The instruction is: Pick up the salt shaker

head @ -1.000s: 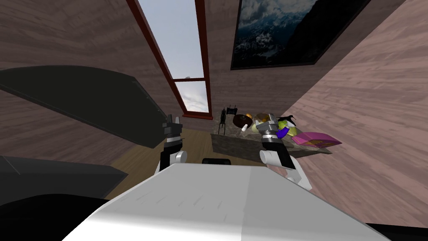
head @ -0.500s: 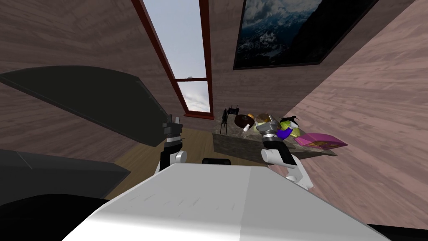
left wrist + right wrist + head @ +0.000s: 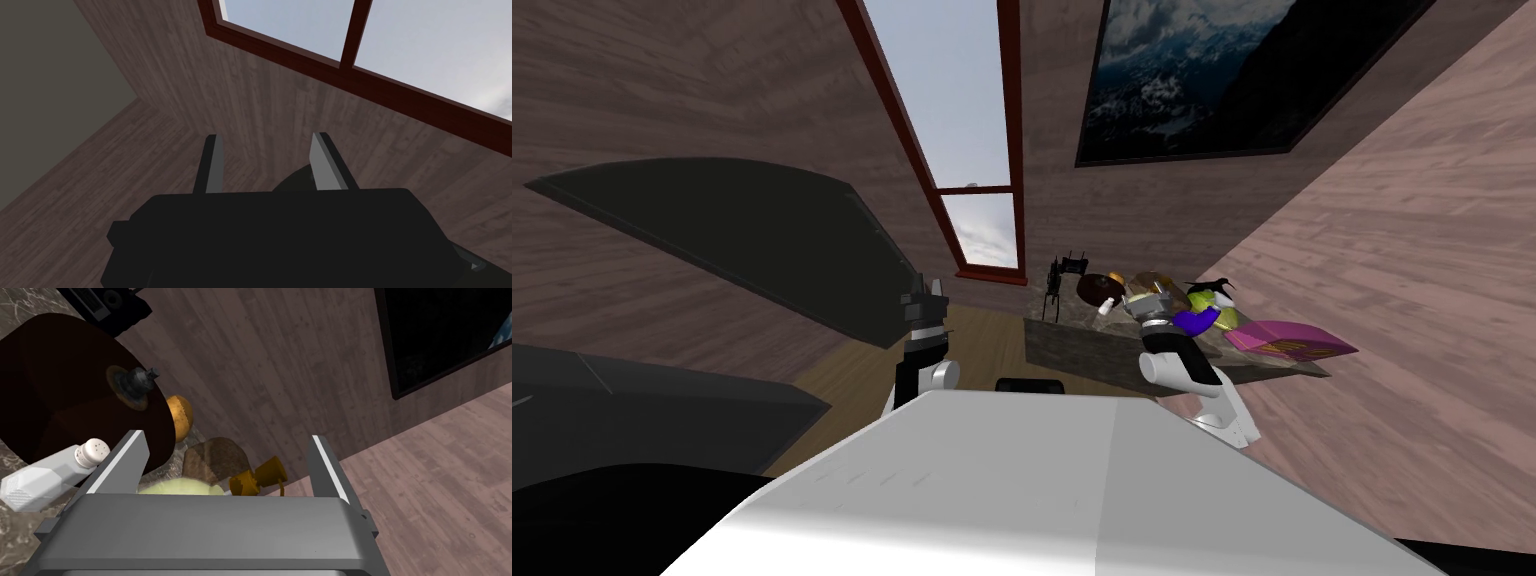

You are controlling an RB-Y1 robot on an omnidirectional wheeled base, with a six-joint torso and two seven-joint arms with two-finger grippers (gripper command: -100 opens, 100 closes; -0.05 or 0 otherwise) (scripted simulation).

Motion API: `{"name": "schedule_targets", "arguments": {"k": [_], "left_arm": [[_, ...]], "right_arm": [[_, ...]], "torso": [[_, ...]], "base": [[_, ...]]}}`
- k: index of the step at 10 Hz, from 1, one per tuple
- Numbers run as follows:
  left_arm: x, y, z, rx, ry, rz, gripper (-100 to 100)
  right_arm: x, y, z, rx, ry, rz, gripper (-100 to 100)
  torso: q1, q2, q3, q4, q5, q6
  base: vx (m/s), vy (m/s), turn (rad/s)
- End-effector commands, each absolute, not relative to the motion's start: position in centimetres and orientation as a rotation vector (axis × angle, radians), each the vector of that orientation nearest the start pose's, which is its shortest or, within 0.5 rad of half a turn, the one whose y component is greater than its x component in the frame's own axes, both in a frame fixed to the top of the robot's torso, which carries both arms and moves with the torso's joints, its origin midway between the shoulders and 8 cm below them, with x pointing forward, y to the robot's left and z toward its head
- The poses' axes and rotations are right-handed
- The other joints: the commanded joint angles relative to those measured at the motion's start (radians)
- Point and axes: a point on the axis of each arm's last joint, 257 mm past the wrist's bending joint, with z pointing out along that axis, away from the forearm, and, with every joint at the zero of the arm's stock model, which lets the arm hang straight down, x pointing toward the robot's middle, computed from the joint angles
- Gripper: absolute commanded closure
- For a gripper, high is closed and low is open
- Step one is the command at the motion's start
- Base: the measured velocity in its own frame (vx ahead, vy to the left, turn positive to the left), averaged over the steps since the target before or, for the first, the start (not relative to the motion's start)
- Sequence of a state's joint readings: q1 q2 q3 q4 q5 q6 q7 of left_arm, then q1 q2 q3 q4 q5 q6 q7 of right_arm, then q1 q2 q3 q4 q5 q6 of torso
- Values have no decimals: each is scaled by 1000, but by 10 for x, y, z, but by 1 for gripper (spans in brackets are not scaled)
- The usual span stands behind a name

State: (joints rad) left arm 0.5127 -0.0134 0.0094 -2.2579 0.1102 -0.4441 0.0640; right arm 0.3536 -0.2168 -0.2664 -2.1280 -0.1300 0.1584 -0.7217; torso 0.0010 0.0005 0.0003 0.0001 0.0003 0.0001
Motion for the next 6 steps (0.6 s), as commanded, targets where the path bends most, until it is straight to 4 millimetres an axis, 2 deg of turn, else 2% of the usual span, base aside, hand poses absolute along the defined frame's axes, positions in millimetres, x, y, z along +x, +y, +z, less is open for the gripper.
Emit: {"name": "schedule_targets", "arguments": {"k": [1,2,3,5,6], "left_arm": [[353,301,-1,-833,568,-1394,0],[353,301,-1,-833,568,-1394,0],[353,301,-1,-833,568,-1394,0],[353,301,-1,-833,568,-1394,0],[353,301,-1,-833,568,-1394,0]], "right_arm": [[430,-421,-121,1593,597,1489,-100],[430,-422,-123,1603,599,1483,-100],[435,-431,-130,1667,556,1500,-100],[435,-432,-139,1710,551,1485,-100],[440,-441,-148,1779,505,1498,-100]], "torso": [[0,0,0,0,0,0],[0,0,0,0,0,0],[0,0,0,0,0,0],[0,0,0,0,0,0],[0,0,0,0,0,0]], "base": [[-6,23,35],[-1,13,2],[-10,27,47],[-3,21,10],[-1,27,44]]}}
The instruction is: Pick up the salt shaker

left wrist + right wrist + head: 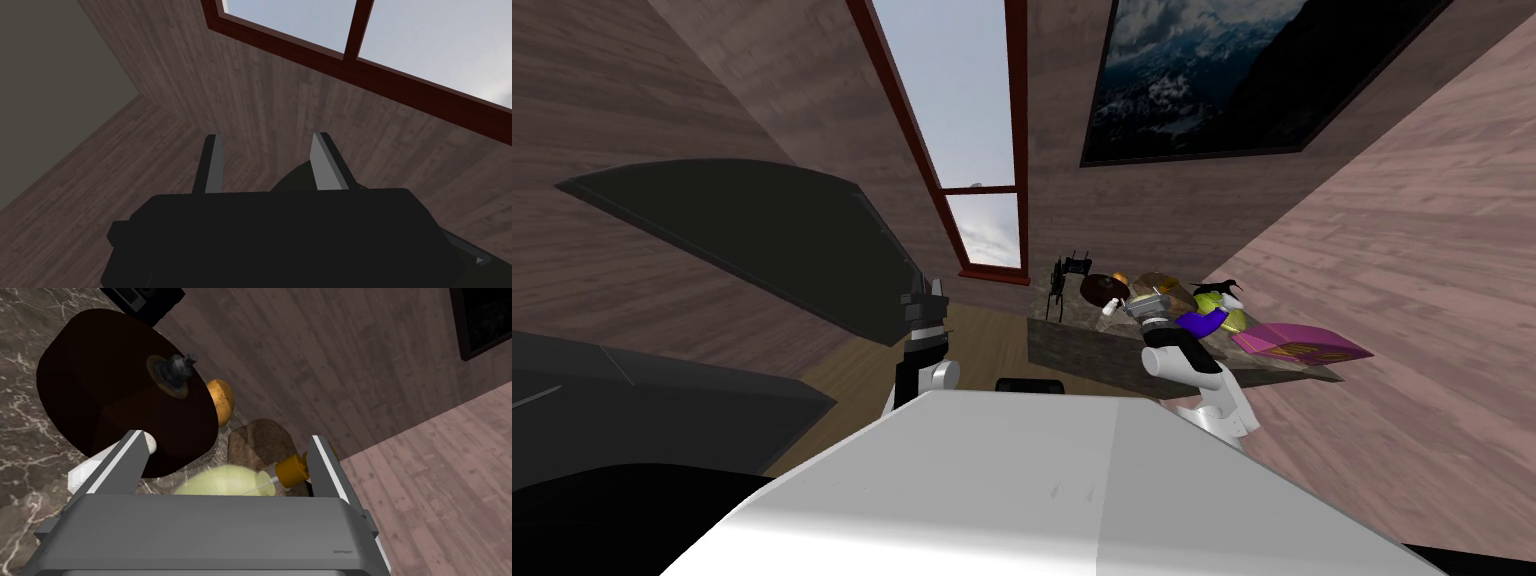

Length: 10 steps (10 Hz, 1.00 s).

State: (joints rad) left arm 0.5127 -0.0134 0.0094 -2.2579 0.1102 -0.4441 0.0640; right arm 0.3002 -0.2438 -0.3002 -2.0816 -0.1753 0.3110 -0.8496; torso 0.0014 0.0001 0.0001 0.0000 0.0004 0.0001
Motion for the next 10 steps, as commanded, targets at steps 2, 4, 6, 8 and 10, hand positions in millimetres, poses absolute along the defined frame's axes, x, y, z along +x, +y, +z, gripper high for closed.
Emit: {"name": "schedule_targets", "arguments": {"k": [2,4,6,8,10], "left_arm": [[353,301,-1,-833,568,-1394,0],[353,301,-1,-833,568,-1394,0],[353,301,-1,-833,568,-1394,0],[353,301,-1,-833,568,-1394,0],[353,301,-1,-833,568,-1394,0]], "right_arm": [[444,-449,-159,1861,459,1498,-100],[442,-450,-171,1922,441,1476,-100],[446,-457,-184,2014,379,1474,-100],[449,-464,-192,2085,324,1474,-100],[447,-464,-202,2126,317,1445,-100]], "torso": [[0,0,0,0,0,0],[0,0,0,0,0,0],[-1,0,0,0,0,0],[-1,0,0,0,0,0],[-1,0,0,0,0,0]], "base": [[-4,26,34],[0,17,7],[-3,19,30],[0,10,10],[1,11,10]]}}
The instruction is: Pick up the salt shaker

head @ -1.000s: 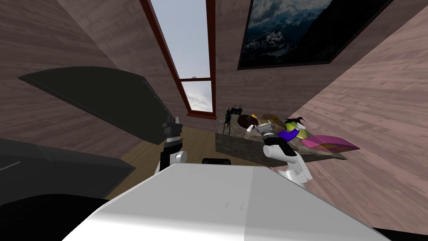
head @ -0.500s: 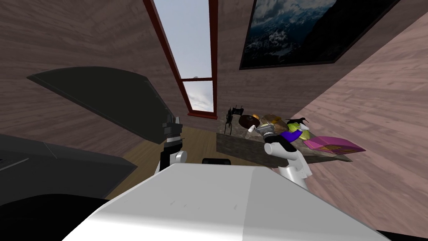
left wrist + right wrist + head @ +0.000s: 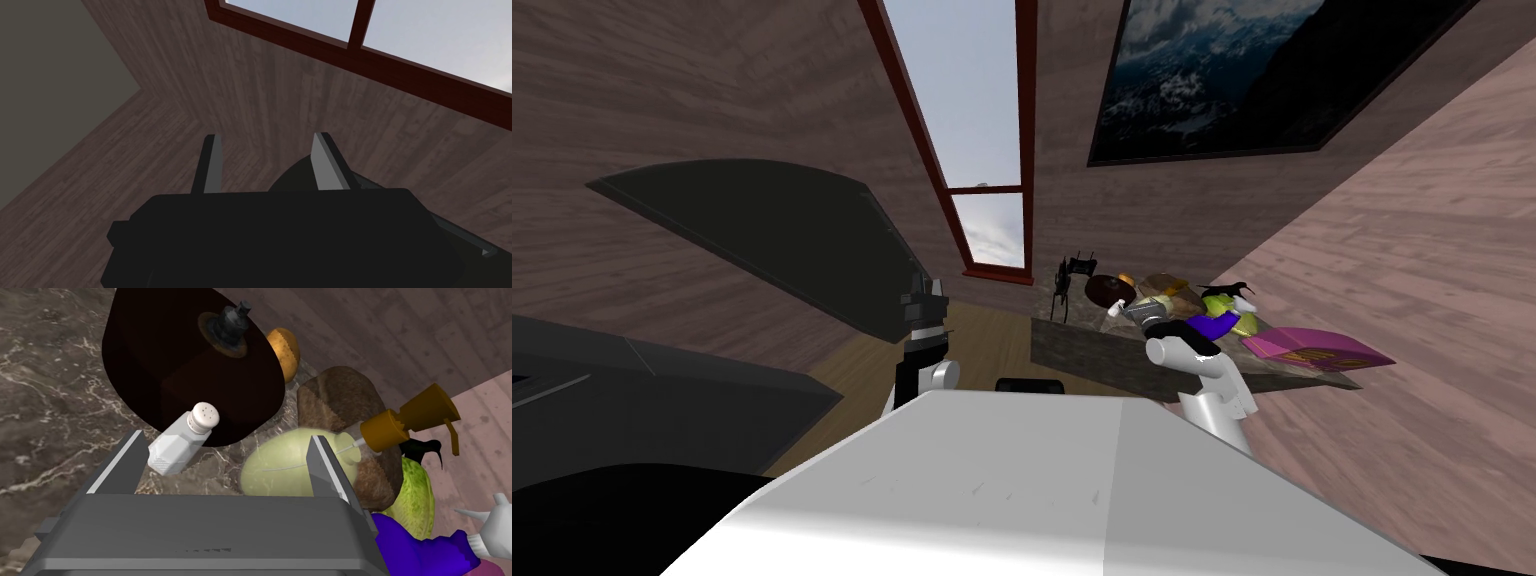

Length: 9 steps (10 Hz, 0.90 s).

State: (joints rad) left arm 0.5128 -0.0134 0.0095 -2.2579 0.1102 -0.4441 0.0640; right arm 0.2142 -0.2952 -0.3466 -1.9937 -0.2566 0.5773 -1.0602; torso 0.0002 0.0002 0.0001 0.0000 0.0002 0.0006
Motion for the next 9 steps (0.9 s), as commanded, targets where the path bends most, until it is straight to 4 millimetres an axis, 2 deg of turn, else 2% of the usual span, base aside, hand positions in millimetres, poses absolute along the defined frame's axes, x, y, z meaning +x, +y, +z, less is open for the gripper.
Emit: {"name": "schedule_targets", "arguments": {"k": [1,9], "left_arm": [[353,301,-1,-833,568,-1394,0],[353,301,-1,-833,568,-1394,0]], "right_arm": [[451,-469,-206,2183,258,1454,-100],[448,-476,-239,2402,121,1357,-100]], "torso": [[0,0,0,0,0,0],[0,0,0,0,0,0]], "base": [[-1,15,23],[3,8,11]]}}
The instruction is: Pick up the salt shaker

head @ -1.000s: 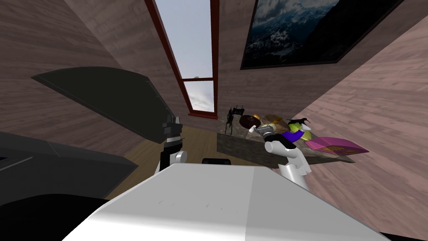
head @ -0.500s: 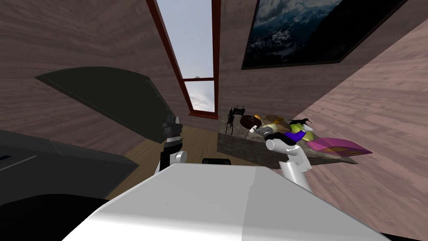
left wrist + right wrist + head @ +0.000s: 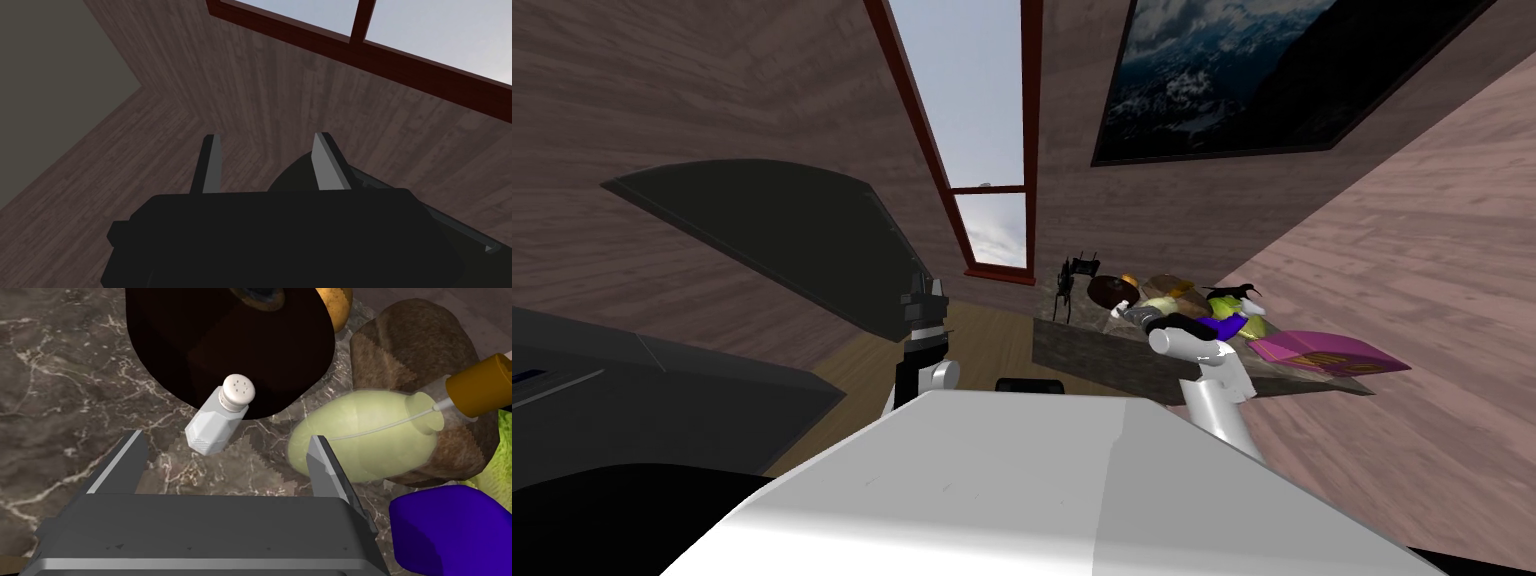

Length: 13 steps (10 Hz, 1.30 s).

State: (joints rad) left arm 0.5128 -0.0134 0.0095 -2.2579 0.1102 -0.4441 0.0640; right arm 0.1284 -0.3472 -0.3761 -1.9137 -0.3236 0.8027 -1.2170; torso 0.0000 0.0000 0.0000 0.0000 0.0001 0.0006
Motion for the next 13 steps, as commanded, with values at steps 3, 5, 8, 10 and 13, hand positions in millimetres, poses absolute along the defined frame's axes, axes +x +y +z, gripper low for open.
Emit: {"name": "schedule_targets", "arguments": {"k": [3,5,8,10,13], "left_arm": [[353,301,-1,-833,568,-1394,0],[353,301,-1,-833,568,-1394,0],[353,301,-1,-833,568,-1394,0],[353,301,-1,-833,568,-1394,0],[353,301,-1,-833,568,-1394,0]], "right_arm": [[453,-481,-248,-3041,4,-1600,-100],[447,-480,-258,-3067,6,-1525,-100],[445,-480,-265,-3066,74,-1427,-100],[444,-481,-270,-3062,135,-1337,-100],[441,-480,-275,-3059,189,-1245,-100]], "torso": [[0,0,0,0,0,0],[0,-1,0,0,0,0],[0,-1,0,0,0,0],[0,0,0,0,0,0],[-1,-1,-1,0,0,0]], "base": [[8,6,11],[8,4,4],[7,2,4],[10,0,4],[13,-2,1]]}}
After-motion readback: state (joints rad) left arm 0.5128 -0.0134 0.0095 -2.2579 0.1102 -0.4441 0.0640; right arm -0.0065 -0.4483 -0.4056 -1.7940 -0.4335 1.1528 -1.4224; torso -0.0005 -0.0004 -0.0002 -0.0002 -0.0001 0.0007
